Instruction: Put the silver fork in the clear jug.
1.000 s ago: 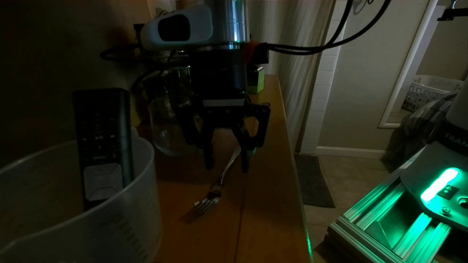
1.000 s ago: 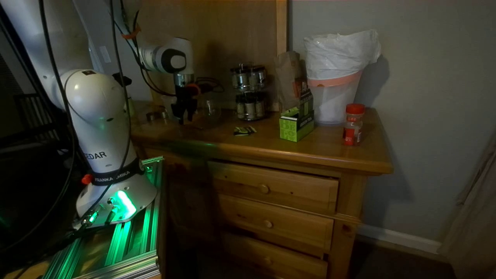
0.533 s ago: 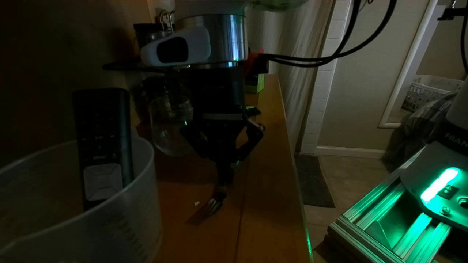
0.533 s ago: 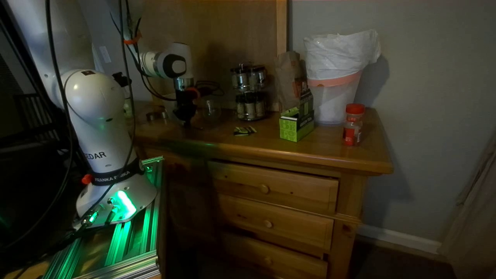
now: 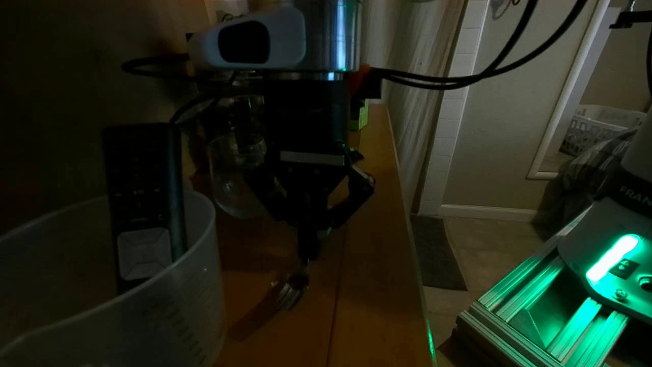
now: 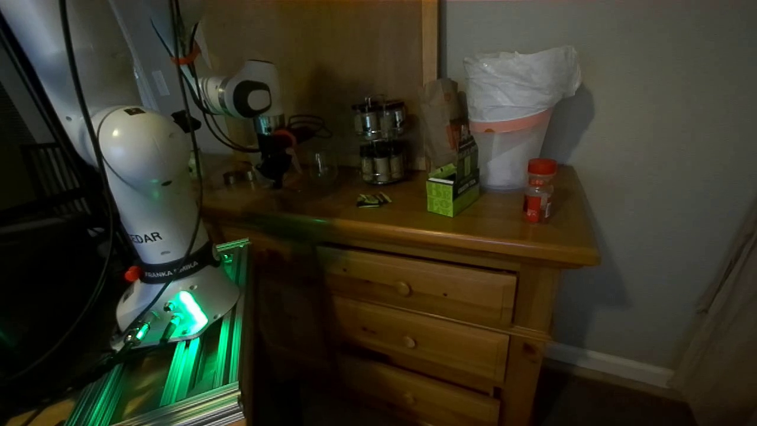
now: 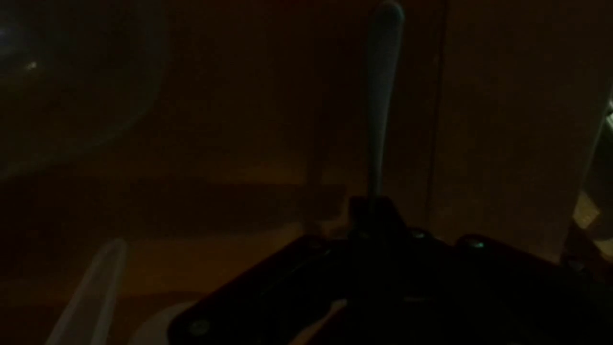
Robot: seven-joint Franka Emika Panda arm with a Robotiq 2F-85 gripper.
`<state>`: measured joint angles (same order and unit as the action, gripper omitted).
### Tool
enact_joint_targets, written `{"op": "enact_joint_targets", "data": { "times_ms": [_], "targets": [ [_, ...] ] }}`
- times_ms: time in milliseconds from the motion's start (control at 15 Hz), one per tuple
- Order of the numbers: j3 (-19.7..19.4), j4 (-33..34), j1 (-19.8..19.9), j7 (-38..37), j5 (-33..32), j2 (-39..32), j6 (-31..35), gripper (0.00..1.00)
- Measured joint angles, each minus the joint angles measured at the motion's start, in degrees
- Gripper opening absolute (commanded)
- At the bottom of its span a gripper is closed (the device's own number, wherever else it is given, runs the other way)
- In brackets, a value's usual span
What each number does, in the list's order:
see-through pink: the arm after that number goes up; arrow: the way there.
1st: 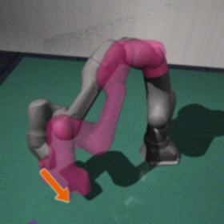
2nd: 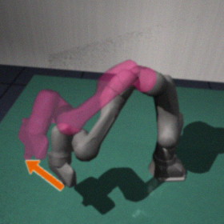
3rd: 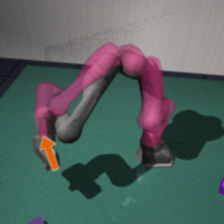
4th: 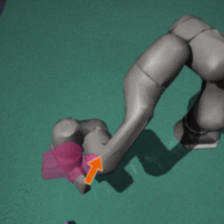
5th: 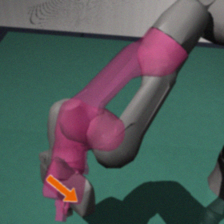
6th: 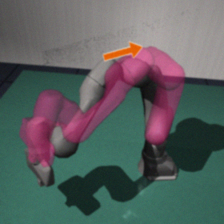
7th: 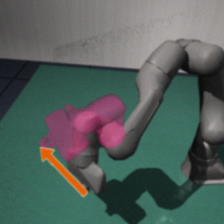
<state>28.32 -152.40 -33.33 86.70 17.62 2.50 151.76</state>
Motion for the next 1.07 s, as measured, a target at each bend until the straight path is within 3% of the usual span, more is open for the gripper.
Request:
{"op": "enact_joint_targets", "data": {
  "times_ms": [267, 467, 733, 1067],
  "targets": [
    [-0.1, -4.9, -4.2, 3.8, 9.1, 7.7, 1.0, 0.02],
    [-0.5, -5.2, -6.8, -0.6, 6.6, 12.1, 3.7, 0.02],
    [4.0, -4.8, -5.0, -5.0, 4.2, 18.2, 6.5, 0.02],
    [8.7, -4.7, -3.5, -8.7, 4.6, 27.5, 2.6, 0.02]
  ]
}}
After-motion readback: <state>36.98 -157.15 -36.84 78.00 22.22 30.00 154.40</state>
